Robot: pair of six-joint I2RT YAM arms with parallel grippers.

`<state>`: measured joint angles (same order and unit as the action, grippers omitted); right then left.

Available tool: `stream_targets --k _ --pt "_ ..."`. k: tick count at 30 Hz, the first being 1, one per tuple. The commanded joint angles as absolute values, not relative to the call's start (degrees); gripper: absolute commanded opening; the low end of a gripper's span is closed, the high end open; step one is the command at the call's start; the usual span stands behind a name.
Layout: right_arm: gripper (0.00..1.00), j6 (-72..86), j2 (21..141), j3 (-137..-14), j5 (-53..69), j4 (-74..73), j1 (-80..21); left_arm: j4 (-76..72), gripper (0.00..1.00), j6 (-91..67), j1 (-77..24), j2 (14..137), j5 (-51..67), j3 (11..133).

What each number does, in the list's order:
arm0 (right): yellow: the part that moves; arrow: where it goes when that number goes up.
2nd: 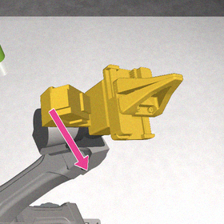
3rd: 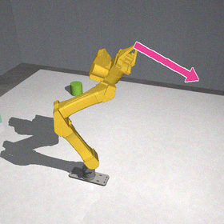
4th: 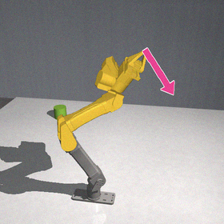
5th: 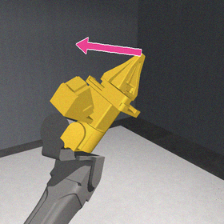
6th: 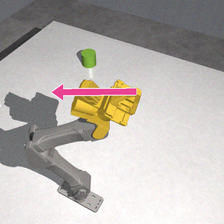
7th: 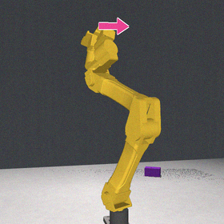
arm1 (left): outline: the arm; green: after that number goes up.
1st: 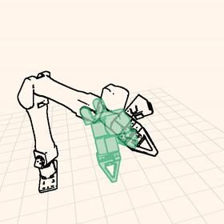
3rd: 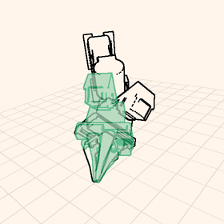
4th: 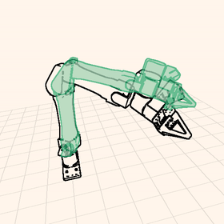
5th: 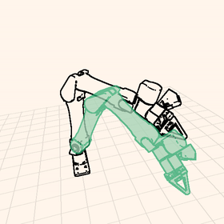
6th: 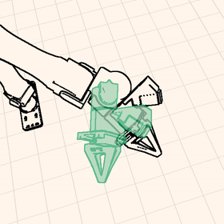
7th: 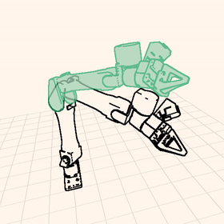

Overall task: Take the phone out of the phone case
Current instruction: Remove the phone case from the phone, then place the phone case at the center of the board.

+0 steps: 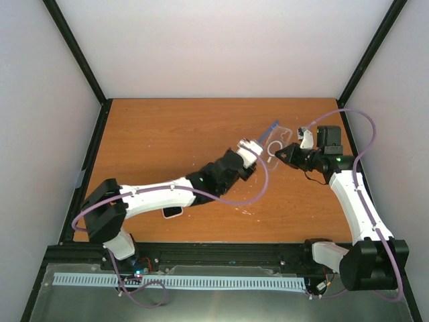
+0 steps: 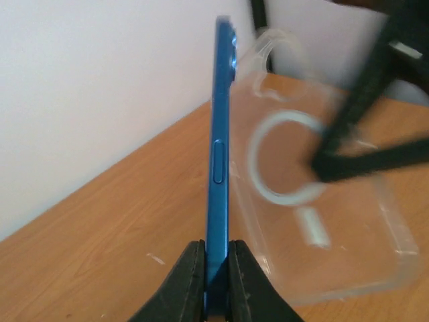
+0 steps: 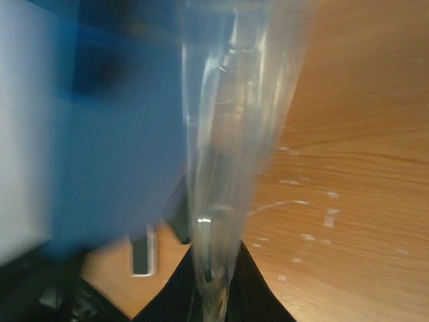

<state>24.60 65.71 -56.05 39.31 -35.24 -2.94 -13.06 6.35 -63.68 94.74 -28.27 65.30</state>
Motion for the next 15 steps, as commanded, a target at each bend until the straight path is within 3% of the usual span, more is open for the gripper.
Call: stream_targets --k 1,10,15 --pt "0.03 21.29 63.44 -55.31 35.68 -39.63 -1.67 -11.73 0.00 -6.06 -55.81 88.46 -37.58 65.91" --pt "0.03 19.63 63.51 -55.63 34.65 -39.63 -0.93 -9.61 0.00 -12.34 -53.64 85.69 -33.50 63.63" --pt "0.03 10.06 67.52 -58.65 36.42 -41.32 1.57 -9.32 0.00 -12.65 -53.61 84.33 -33.19 62.14"
